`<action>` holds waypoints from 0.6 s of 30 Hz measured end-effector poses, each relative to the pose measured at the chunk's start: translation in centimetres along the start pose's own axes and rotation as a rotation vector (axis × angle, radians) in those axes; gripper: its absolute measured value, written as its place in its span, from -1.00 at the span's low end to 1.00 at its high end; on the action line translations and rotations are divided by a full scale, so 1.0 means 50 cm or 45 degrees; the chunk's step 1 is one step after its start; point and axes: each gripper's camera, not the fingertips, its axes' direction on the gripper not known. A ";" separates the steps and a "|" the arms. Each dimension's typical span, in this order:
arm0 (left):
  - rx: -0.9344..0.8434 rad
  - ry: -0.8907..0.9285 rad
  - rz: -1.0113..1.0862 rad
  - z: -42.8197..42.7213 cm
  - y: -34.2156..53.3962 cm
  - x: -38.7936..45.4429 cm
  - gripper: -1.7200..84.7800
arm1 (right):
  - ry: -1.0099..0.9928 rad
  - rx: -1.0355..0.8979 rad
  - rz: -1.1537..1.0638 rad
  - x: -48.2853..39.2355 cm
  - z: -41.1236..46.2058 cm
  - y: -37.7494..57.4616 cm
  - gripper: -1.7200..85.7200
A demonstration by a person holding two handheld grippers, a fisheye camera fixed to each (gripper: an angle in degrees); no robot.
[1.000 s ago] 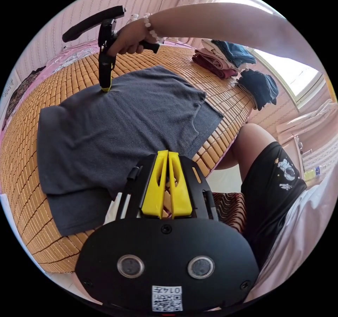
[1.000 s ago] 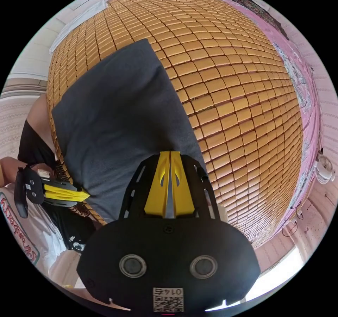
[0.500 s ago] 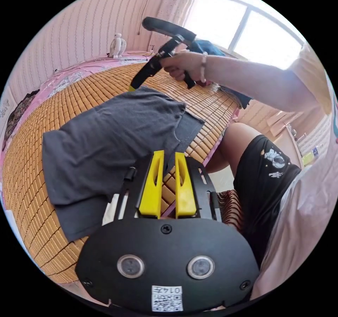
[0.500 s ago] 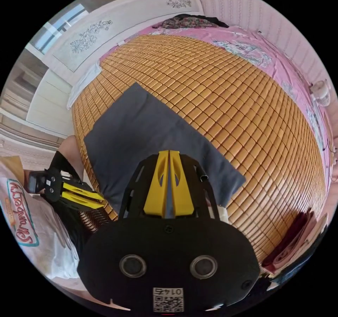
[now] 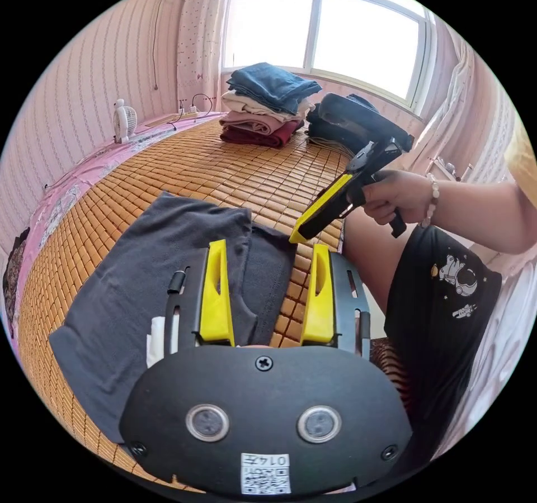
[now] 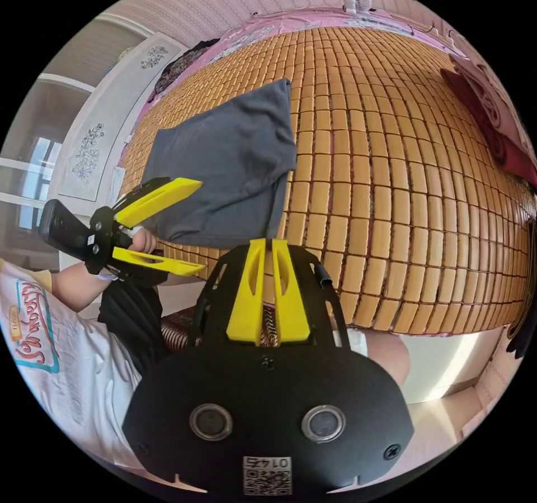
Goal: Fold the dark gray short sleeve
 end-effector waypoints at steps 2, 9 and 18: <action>-0.014 -0.005 0.025 0.020 -0.023 0.006 -0.46 | -0.114 0.044 -0.010 0.027 -0.037 0.004 -0.94; -0.149 0.036 0.056 0.110 -0.095 0.010 -0.55 | -0.411 0.265 0.007 0.103 -0.173 0.021 -0.94; -0.291 0.021 0.119 0.090 -0.068 0.055 -0.96 | -0.577 0.231 0.044 0.188 -0.216 0.033 -0.89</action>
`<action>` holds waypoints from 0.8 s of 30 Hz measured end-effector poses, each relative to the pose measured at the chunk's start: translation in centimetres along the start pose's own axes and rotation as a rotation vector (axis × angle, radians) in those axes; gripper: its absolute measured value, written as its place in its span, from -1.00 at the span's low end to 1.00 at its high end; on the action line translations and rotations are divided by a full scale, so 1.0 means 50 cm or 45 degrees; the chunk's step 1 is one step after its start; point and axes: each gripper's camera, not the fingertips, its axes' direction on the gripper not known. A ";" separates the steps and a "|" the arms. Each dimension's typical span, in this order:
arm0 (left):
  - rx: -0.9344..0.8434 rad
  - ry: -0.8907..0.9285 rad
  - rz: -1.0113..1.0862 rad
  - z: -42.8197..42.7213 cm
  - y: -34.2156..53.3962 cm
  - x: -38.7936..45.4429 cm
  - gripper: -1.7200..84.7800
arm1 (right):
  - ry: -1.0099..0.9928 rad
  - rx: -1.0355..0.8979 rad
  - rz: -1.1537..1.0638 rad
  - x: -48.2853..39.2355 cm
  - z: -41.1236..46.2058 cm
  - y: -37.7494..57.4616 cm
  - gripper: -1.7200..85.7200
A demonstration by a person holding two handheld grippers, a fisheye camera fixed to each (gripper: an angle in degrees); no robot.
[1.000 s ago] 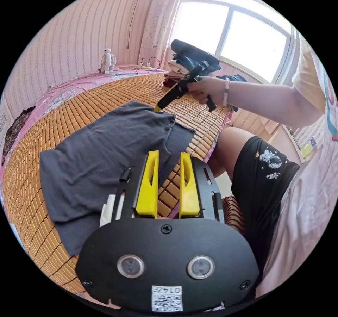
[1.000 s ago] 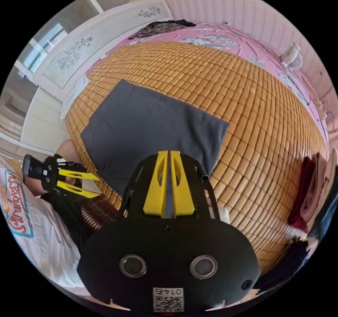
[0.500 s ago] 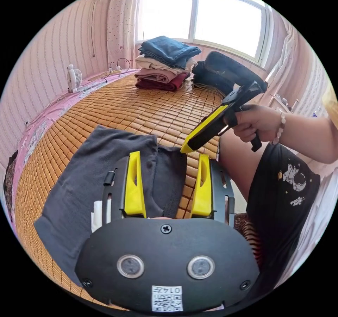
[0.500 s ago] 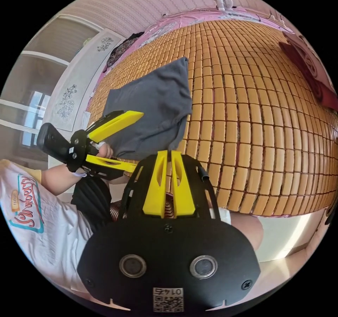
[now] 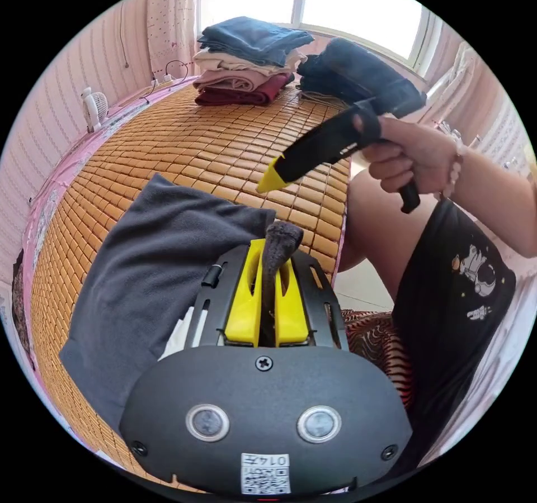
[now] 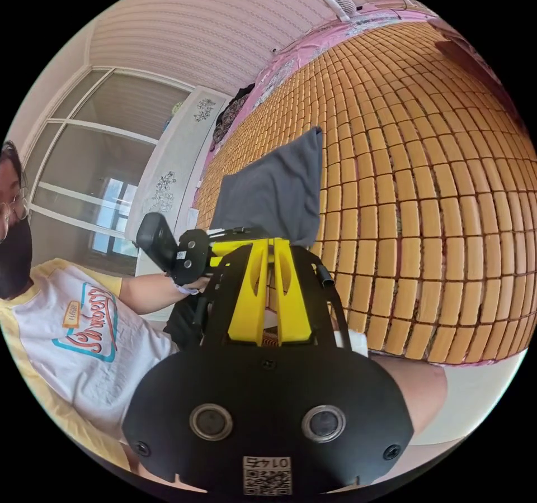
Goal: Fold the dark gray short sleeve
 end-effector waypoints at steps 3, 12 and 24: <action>0.022 -0.015 0.102 -0.035 0.037 0.049 -0.96 | 0.144 0.135 0.074 0.031 -0.029 -0.009 -0.78; 0.076 0.008 0.120 -0.122 0.091 0.071 -0.97 | 0.285 0.189 0.228 0.064 0.010 -0.101 -0.88; 0.546 0.224 -0.147 -0.343 0.077 -0.040 -0.97 | 0.425 0.388 0.121 -0.061 -0.208 0.001 -0.93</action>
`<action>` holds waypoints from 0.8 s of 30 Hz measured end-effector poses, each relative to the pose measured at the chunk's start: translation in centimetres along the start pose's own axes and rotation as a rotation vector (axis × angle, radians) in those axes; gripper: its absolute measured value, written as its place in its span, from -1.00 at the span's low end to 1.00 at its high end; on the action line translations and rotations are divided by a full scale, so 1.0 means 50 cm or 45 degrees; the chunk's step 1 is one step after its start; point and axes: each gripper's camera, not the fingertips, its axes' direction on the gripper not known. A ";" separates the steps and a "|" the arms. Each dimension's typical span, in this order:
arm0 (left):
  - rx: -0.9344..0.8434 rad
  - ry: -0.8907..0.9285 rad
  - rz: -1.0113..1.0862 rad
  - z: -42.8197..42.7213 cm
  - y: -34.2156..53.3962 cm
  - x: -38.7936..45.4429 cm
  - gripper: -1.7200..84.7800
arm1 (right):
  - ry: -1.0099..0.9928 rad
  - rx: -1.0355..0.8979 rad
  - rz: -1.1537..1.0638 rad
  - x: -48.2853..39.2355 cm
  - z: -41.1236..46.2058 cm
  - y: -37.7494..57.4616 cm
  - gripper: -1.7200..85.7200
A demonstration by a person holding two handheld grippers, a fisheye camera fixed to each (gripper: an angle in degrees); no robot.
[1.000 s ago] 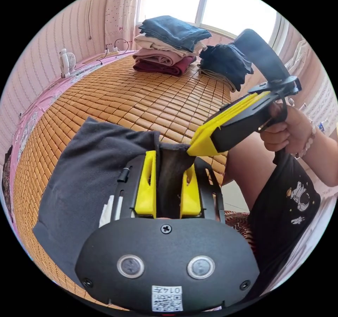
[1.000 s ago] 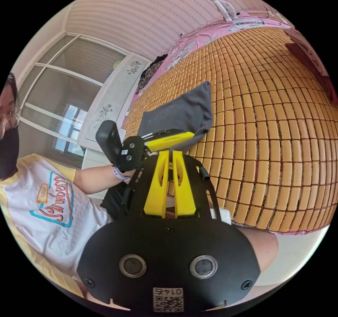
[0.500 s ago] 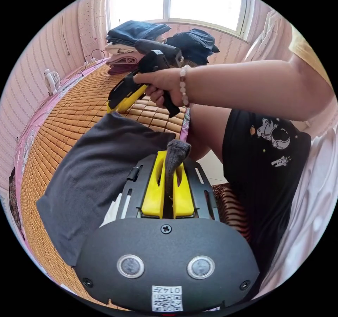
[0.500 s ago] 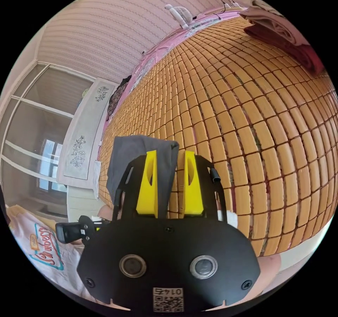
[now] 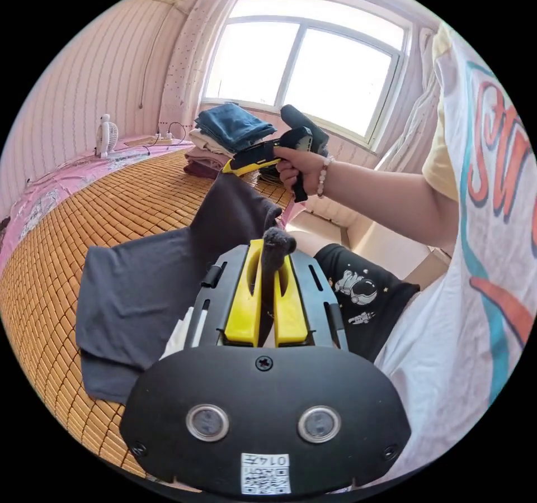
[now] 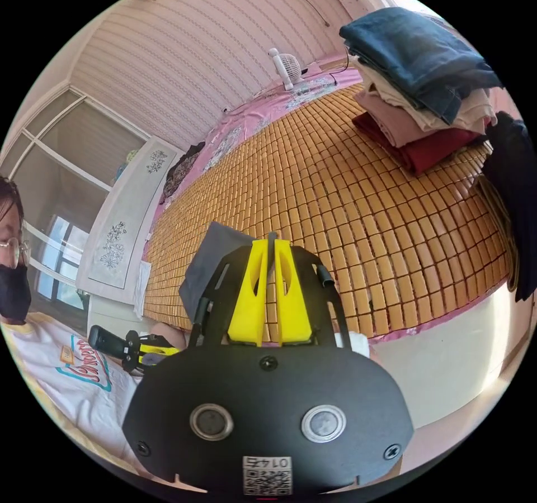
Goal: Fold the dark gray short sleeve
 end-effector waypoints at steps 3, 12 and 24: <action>0.073 -0.056 -0.188 -0.078 0.003 -0.079 -0.97 | -0.020 -0.011 -0.139 -0.079 0.012 -0.031 -0.93; 0.002 -0.559 -0.741 -0.228 0.102 -0.396 -0.80 | -0.096 -0.143 -0.371 -0.362 0.349 -0.142 -0.79; -0.134 -0.680 -0.868 -0.270 0.117 -0.513 -0.68 | 0.281 -0.464 -0.778 -0.476 0.660 -0.075 -0.60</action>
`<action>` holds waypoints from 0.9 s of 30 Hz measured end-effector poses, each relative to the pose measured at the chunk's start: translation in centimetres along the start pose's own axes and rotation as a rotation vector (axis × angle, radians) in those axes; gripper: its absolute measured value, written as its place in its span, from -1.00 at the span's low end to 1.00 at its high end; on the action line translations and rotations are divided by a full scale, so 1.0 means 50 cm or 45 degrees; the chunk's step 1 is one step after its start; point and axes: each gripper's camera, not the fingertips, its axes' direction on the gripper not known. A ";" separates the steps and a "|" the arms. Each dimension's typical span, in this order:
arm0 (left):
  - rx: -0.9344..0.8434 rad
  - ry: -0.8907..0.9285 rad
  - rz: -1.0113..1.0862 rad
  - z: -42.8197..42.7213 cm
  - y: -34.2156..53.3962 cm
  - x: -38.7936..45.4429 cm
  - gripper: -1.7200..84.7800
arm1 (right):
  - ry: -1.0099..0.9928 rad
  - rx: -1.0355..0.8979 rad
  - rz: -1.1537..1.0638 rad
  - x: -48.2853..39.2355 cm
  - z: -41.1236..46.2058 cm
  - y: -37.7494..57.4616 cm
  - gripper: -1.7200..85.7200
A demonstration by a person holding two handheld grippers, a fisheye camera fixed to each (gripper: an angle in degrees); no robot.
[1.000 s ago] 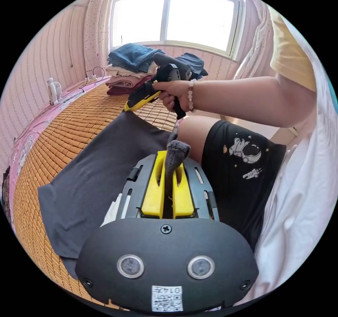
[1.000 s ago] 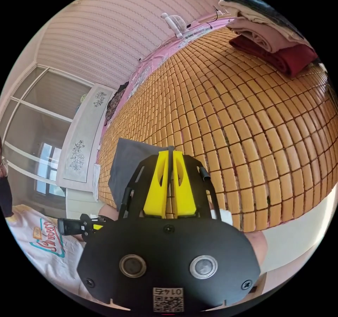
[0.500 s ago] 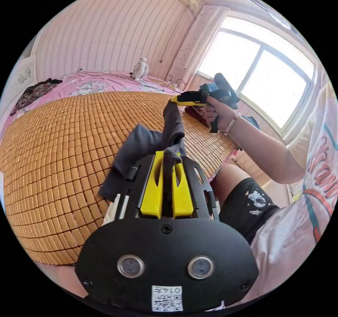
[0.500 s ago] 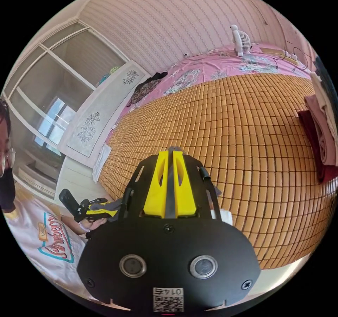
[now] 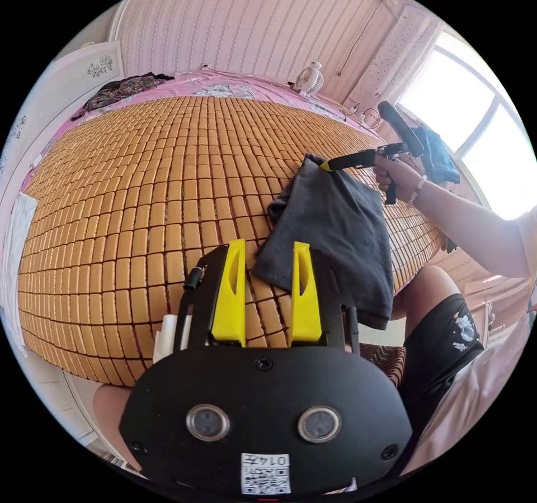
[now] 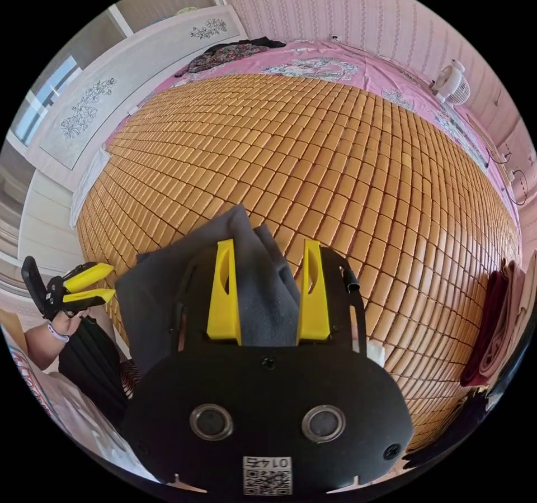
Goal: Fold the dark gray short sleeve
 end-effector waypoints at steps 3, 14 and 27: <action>-0.099 0.017 0.047 0.032 -0.023 0.008 -0.75 | -0.079 -0.004 -0.052 -0.029 0.033 0.004 -0.71; 0.029 -0.030 0.174 -0.070 -0.046 0.040 -0.91 | -0.318 0.229 -0.064 -0.075 -0.084 0.107 -0.85; 0.447 -0.201 -0.077 -0.461 0.102 -0.074 -0.92 | -0.418 0.529 -0.640 -0.452 -0.376 0.101 -0.86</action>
